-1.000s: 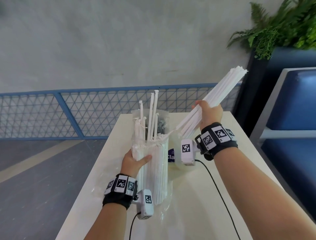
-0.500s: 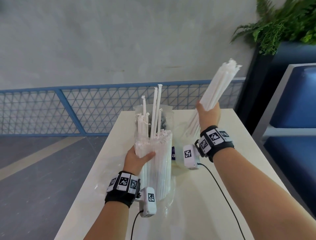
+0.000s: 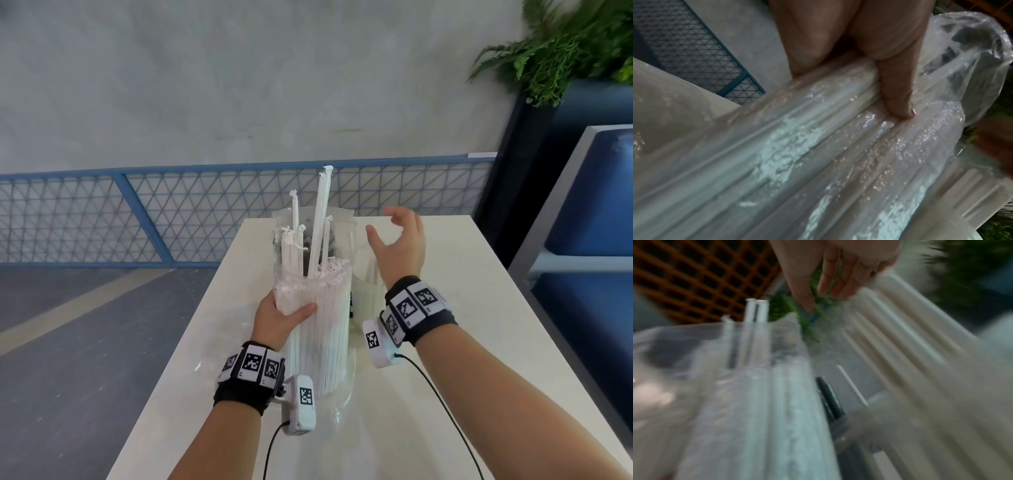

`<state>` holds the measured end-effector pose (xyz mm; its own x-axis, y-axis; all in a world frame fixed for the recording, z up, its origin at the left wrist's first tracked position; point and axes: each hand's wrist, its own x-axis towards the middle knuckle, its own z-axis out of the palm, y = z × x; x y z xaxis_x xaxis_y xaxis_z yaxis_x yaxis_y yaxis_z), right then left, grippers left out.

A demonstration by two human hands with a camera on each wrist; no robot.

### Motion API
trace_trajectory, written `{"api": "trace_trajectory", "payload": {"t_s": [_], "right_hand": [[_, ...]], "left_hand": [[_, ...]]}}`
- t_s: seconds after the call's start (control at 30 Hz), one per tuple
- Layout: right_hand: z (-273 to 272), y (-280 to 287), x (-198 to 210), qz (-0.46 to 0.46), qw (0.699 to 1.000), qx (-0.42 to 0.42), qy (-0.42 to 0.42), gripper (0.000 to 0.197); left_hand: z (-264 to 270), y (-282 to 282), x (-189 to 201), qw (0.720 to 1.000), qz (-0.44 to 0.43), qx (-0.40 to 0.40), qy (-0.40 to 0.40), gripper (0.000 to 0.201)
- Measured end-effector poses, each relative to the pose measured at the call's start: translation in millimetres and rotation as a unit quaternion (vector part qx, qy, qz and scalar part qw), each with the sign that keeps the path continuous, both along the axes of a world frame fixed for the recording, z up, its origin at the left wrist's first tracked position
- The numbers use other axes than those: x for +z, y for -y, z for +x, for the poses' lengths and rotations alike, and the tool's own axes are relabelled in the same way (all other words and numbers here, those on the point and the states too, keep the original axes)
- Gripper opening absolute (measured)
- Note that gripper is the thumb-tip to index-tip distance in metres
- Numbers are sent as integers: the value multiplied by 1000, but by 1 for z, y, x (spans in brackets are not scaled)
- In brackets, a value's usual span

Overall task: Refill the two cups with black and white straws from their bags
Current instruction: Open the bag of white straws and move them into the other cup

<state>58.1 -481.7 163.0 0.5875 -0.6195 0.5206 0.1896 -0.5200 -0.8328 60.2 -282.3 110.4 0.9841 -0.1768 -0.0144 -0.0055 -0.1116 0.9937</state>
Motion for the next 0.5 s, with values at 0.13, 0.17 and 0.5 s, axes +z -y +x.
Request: {"api": "trace_trajectory", "payload": {"t_s": [0.13, 0.17, 0.5], "right_hand": [[-14, -35, 20, -98, 986, 134, -8, 15], [-15, -41, 21, -102, 978, 171, -53, 20], [-20, -62, 28, -259, 848, 337, -317, 42]], "left_hand": [[0, -1, 0, 1000, 8, -6, 8, 37], [0, -1, 0, 1000, 9, -6, 10, 38], [-4, -12, -11, 999, 18, -47, 15, 56]]}}
